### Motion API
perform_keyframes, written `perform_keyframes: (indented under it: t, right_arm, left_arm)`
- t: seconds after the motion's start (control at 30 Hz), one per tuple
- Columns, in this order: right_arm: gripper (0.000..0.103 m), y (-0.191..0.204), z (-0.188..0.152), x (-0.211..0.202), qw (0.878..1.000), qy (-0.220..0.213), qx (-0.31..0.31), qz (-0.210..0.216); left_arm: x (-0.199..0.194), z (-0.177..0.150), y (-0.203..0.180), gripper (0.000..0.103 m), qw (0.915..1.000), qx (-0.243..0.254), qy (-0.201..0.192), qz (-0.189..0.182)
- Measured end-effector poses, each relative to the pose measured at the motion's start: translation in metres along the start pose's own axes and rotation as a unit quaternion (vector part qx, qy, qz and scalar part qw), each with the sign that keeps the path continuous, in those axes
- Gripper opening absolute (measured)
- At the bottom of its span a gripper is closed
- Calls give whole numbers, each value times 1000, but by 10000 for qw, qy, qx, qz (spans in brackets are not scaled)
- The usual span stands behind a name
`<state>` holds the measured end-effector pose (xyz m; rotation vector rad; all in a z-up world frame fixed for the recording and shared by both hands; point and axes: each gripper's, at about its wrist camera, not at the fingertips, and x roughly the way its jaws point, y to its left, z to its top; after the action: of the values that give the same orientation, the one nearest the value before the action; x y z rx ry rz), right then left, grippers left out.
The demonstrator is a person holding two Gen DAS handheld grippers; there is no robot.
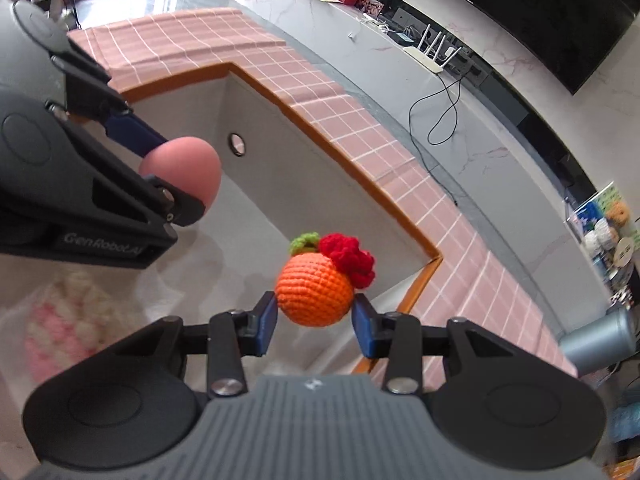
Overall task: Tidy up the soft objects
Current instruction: 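Carry the ball and fruit into the white box and open both tools, then withdraw both open tools from the box back to the pile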
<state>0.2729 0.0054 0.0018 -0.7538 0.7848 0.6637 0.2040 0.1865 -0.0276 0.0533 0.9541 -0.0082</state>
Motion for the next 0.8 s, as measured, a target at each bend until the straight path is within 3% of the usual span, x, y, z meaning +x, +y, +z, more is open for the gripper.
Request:
perform_keyframes:
  t: [0.17,0.37,0.43,0.53,0.8]
  right_arm:
    - [40,1,7,15,9987,6,-414,-300]
    - [40,-3,4,16,9983,-77,-552,-183]
    - [40,-3,1,14,9980,-118,-594,-187]
    - [50,-2,-3,7,9982,-161,-547,-180]
    - [53,0,-8,-13,9978,-336,-551,-157]
  left_arm:
    - [15,10,-3,51,10000,16,14,-81]
    - [24,11,-10,53,9998,70,41,-197]
    - [26,11,-12,56,9997,76,71,-212]
    - [27,10,-14,64,9998,145,79,-140]
    - [13,10,-16,76,10000,37,-73,-38]
